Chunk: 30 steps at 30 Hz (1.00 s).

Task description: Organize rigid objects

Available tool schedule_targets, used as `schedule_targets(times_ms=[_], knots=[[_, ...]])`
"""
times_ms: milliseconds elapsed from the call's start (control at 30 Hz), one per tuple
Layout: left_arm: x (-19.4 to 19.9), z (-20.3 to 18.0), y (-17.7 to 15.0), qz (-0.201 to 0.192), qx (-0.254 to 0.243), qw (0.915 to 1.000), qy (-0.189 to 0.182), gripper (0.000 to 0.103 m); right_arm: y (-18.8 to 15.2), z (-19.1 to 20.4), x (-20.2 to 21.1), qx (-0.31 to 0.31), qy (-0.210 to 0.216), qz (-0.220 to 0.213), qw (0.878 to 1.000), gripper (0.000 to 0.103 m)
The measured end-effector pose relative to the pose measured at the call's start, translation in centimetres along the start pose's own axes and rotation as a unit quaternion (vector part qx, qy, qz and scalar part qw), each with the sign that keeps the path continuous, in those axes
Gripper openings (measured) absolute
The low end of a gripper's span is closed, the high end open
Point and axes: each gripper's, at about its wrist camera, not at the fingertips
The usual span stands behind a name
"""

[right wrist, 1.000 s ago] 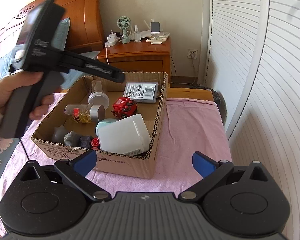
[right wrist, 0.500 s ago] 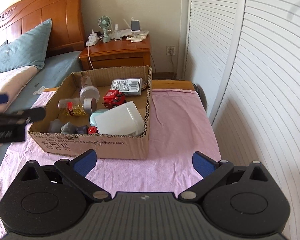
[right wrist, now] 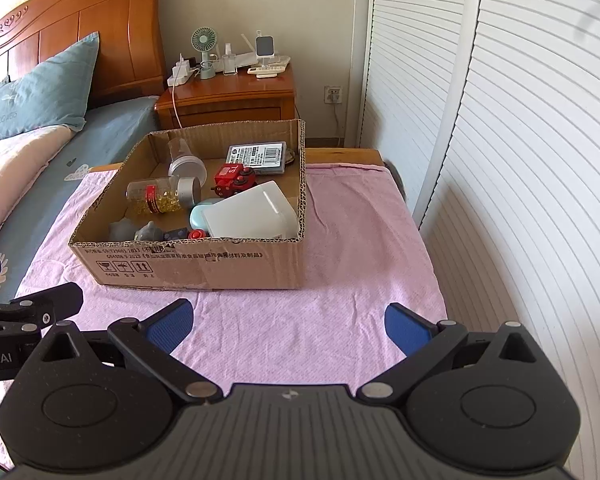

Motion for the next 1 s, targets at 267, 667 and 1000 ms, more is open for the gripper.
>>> schedule_targets(times_ms=[267,667,1000], knots=[[0.20,0.20,0.00,0.001,0.006,0.9999,0.013,0.102,-0.06,0.10,0.21,0.000,-0.002,-0.003,1.000,0.103],[0.55,-0.36,0.05,-0.002,-0.005,0.9998,0.019,0.102,-0.07,0.00,0.21,0.000,-0.002,-0.003,1.000,0.103],[0.64,-0.33,0.14,-0.003,-0.003,0.9997,0.023,0.102,0.05,-0.01,0.21,0.001,-0.002,-0.002,1.000,0.103]])
Point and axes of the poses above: each gripper's, at about its wrist camera, not at the fingertips, and x roughly against the way its jaws point, z to its left, y to its top, and after that the axes turned 11 degrees about y, right-handed
